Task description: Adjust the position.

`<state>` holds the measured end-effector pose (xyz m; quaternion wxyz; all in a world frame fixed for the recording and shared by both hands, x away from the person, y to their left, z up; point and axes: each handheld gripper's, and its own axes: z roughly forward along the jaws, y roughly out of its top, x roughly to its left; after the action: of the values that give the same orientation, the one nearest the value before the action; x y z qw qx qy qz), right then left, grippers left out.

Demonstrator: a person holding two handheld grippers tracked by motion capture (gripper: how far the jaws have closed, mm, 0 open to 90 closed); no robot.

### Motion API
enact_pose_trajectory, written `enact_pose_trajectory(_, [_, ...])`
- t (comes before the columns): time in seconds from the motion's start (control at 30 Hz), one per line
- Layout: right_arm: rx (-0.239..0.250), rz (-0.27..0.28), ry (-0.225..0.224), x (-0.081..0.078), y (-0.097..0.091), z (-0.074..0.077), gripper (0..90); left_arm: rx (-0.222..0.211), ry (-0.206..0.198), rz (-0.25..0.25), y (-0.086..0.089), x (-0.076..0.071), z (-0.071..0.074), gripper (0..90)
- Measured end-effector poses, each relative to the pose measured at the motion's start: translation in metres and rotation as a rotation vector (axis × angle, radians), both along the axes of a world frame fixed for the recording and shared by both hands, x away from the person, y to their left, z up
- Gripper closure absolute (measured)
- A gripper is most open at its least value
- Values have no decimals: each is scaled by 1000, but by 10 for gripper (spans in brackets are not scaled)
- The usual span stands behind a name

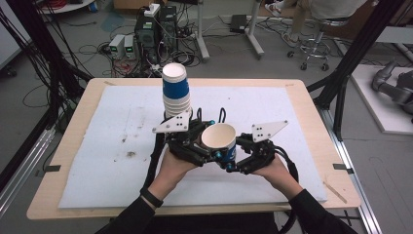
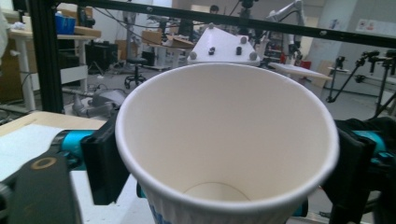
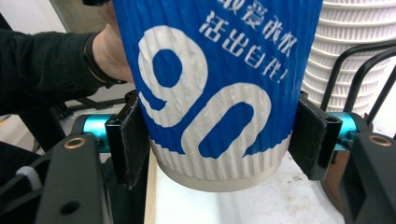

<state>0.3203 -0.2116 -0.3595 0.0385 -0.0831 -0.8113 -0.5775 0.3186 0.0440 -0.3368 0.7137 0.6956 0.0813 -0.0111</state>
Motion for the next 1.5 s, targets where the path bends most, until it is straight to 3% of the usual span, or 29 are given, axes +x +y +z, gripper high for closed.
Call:
enact_pose_trajectory(0.2, [-8, -4, -9, -1, 0, -1, 306, 25, -12, -7, 0, 0, 1, 219])
enact_pose_trajectory(0.33, [-41, -9, -22, -2, 3, -2, 281, 83, -41, -15, -2, -1, 3, 230])
enact_pose_trajectory(0.4, [-44, -21, -21, -3, 5, -2, 220, 110, -50, -19, -3, -1, 4, 236])
enact_pose_trajectory(0.63, [21, -51, -14, -7, 9, -7, 207, 180, -87, -14, -6, -4, 9, 241])
enact_pose_trajectory(0.77, [56, -74, -9, -7, 10, -10, 208, 173, -80, -13, -6, -4, 9, 240])
enact_pose_trajectory(1.07, [133, -70, 3, -8, 7, -8, 231, 177, -68, -23, -8, -3, 7, 239])
enact_pose_trajectory(1.27, [152, -67, 15, -9, 8, -10, 252, 176, -58, -25, -9, -3, 6, 235])
enact_pose_trajectory(1.5, [152, -71, 11, -9, 8, -10, 251, 155, -42, -14, -9, -2, 5, 164])
